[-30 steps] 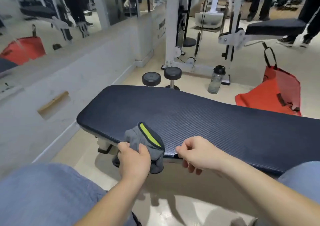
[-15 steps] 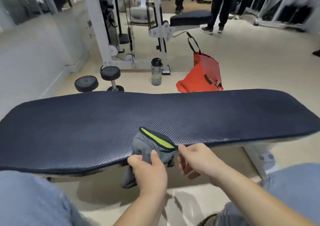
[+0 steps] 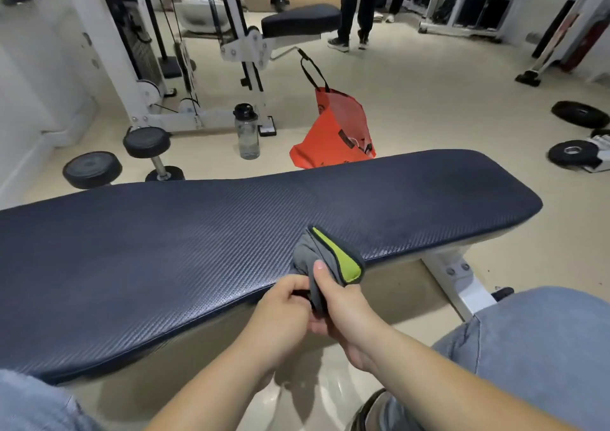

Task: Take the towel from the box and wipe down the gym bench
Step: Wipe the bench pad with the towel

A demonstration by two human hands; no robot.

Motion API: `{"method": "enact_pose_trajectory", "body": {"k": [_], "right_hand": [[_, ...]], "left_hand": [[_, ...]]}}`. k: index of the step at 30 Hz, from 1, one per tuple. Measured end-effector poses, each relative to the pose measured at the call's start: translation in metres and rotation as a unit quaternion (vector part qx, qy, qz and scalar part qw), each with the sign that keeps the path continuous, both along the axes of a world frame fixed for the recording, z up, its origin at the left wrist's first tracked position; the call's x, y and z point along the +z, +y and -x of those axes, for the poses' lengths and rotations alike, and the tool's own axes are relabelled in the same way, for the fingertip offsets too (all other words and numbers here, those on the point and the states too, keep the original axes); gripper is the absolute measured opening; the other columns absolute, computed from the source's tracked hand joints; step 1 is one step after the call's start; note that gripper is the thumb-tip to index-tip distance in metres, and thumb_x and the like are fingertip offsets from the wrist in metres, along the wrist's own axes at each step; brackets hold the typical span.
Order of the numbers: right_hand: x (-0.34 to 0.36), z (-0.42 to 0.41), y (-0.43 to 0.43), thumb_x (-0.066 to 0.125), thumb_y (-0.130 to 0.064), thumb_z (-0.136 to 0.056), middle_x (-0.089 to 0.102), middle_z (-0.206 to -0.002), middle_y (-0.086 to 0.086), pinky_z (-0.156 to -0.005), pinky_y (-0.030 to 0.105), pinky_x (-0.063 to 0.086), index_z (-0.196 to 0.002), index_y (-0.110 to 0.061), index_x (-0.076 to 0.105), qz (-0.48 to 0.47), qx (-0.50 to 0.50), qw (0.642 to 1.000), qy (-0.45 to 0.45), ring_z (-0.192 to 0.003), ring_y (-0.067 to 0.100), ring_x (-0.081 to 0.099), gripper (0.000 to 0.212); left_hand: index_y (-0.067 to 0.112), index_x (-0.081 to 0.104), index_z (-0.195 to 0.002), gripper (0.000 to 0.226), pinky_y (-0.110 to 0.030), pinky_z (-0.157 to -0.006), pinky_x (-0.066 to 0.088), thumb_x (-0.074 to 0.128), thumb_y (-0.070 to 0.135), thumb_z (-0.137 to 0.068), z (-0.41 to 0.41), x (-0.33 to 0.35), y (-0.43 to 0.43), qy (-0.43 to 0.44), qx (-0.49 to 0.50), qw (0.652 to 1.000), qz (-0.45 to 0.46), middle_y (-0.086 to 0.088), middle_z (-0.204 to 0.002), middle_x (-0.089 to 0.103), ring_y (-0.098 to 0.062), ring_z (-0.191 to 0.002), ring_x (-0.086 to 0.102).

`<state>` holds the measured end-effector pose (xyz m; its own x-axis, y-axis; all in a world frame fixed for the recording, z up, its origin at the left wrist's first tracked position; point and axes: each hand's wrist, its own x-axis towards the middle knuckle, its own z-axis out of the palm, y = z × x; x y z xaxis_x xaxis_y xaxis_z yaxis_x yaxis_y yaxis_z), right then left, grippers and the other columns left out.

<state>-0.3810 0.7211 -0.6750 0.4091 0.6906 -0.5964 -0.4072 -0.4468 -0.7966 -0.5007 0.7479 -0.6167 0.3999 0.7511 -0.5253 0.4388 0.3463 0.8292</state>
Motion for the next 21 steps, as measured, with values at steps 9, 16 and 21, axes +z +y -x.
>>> {"method": "enact_pose_trajectory", "body": {"k": [9,16,21], "right_hand": [[0.018,-0.049,0.014,0.052,-0.032,-0.107,0.059,-0.126,0.015,-0.070,0.050,0.066,-0.133,-0.006,0.047,0.024,-0.258,0.965,0.037,-0.097,0.035,0.067,0.038],[0.039,-0.121,0.003,0.058,-0.046,-0.100,0.032,-0.151,0.010,-0.106,0.046,0.043,-0.146,-0.004,0.025,0.114,-0.359,0.910,-0.171,-0.129,0.034,0.047,0.070],[0.044,-0.157,0.020,0.049,-0.034,-0.107,0.015,-0.162,0.018,-0.111,0.041,0.033,-0.153,-0.002,0.018,0.159,-0.348,0.907,-0.178,-0.138,0.038,0.038,0.064]], "left_hand": [[0.028,0.071,-0.074,0.019,-0.045,-0.086,0.060,0.055,0.024,-0.083,-0.020,0.009,0.025,0.062,-0.006,0.984,-0.167,0.008,-0.076,0.078,-0.019,-0.083,0.075],[0.027,0.070,-0.079,0.020,-0.041,-0.082,0.060,0.054,0.023,-0.090,-0.089,0.013,0.026,0.015,-0.066,0.971,-0.228,0.008,-0.077,0.075,-0.015,-0.083,0.075],[0.026,0.070,-0.084,0.019,-0.032,-0.077,0.056,0.055,0.019,-0.094,-0.138,0.010,0.030,0.021,-0.114,0.953,-0.281,0.009,-0.076,0.075,-0.012,-0.079,0.070]]}}
